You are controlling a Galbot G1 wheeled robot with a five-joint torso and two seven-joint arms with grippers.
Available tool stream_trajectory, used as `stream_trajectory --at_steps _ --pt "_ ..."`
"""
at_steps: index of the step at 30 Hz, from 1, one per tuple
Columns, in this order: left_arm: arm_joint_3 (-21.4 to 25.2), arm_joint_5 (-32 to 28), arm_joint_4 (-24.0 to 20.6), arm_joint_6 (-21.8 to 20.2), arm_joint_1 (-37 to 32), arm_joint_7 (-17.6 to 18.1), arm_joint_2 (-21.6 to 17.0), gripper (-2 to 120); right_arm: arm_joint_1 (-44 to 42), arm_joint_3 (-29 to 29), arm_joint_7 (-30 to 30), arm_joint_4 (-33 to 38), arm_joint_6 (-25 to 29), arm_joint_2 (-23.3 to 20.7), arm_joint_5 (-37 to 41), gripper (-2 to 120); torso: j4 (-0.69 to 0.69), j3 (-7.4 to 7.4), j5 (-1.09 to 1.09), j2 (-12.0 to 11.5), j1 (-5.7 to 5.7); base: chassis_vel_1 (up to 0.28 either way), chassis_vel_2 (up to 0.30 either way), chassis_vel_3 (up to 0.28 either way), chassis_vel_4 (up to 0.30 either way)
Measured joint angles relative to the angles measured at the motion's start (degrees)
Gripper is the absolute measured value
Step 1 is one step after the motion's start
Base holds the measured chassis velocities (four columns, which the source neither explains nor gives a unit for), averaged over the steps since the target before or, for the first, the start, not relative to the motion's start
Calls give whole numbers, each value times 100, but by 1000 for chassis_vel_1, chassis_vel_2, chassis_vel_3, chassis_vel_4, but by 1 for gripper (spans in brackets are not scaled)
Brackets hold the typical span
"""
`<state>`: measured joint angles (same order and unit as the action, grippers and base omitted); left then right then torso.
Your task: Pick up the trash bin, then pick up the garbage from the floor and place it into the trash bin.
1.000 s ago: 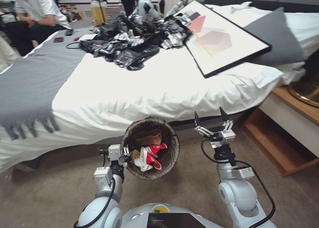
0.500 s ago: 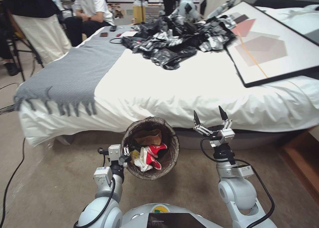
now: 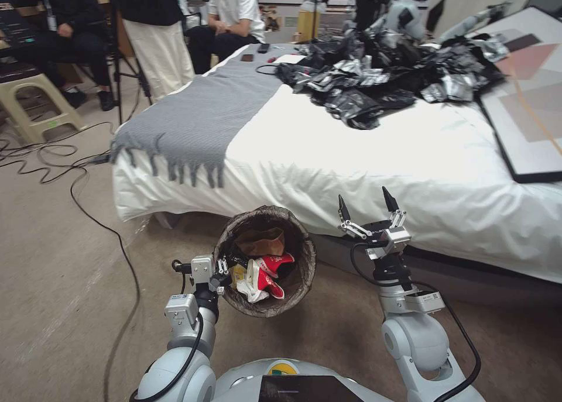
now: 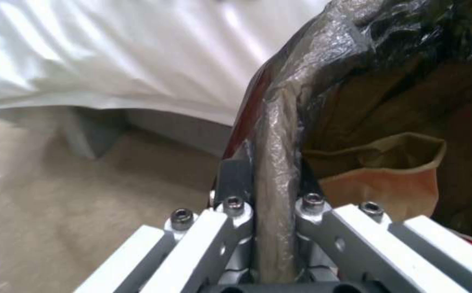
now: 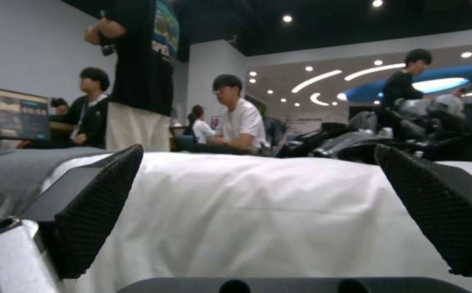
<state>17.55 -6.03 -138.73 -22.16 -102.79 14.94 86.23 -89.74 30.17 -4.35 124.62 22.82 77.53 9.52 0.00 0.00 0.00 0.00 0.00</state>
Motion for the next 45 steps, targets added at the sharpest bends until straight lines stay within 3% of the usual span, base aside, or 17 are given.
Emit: stream_trajectory --at_steps 45 --pt "0 0 0 0 0 0 0 2 42 17 -26 -30 -16 -4 -4 100 -1 0 0 0 0 125 125 123 128"
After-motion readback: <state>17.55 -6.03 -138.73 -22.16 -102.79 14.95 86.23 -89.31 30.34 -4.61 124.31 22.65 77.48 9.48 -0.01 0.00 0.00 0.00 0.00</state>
